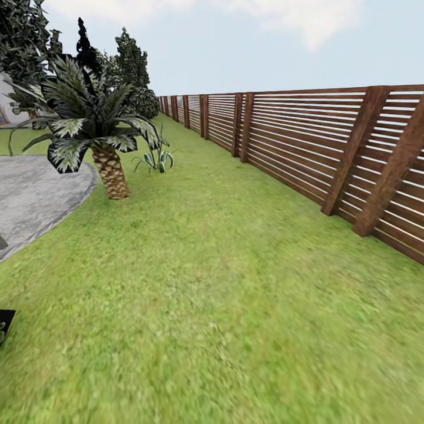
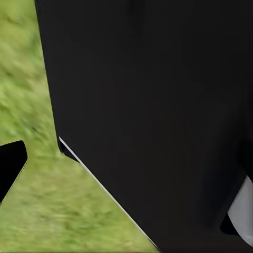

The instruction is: Take the three Easter eggs out of the wicker basket on the lawn in the garden, then place them on the lawn next to a single tree (choose any tree) so that all three eggs are next to the same tree and none are left in the basket.

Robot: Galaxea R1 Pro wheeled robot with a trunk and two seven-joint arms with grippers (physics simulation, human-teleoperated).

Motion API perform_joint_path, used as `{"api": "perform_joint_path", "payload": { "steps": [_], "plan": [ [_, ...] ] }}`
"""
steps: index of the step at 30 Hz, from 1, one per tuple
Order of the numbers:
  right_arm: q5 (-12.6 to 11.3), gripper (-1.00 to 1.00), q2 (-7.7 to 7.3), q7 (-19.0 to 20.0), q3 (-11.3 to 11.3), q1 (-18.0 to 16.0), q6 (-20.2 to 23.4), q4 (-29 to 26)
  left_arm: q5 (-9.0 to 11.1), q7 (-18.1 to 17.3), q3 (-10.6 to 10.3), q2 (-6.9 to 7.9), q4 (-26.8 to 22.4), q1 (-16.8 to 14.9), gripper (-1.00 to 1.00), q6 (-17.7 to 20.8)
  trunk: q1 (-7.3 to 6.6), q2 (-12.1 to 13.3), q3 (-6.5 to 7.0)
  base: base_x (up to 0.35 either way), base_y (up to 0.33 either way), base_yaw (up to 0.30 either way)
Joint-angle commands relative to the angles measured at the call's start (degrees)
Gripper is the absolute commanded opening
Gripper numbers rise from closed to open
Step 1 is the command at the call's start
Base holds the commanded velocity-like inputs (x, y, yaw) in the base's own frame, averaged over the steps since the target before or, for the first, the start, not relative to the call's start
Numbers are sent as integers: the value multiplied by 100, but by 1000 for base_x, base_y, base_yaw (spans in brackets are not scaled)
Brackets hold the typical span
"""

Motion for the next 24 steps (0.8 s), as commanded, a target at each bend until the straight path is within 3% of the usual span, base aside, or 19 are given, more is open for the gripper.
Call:
{"api": "perform_joint_path", "payload": {
  "steps": [1,24],
  "plan": [
    [-1,100,7,-3,-1,-3,-19,9,7,1,5,-1,-4,0,100,-3,3,-2,-4,341,0,0],
    [-1,100,12,-2,1,-3,-19,8,7,1,2,-1,-4,0,100,-3,3,-2,-4,341,0,0]
  ]
}}
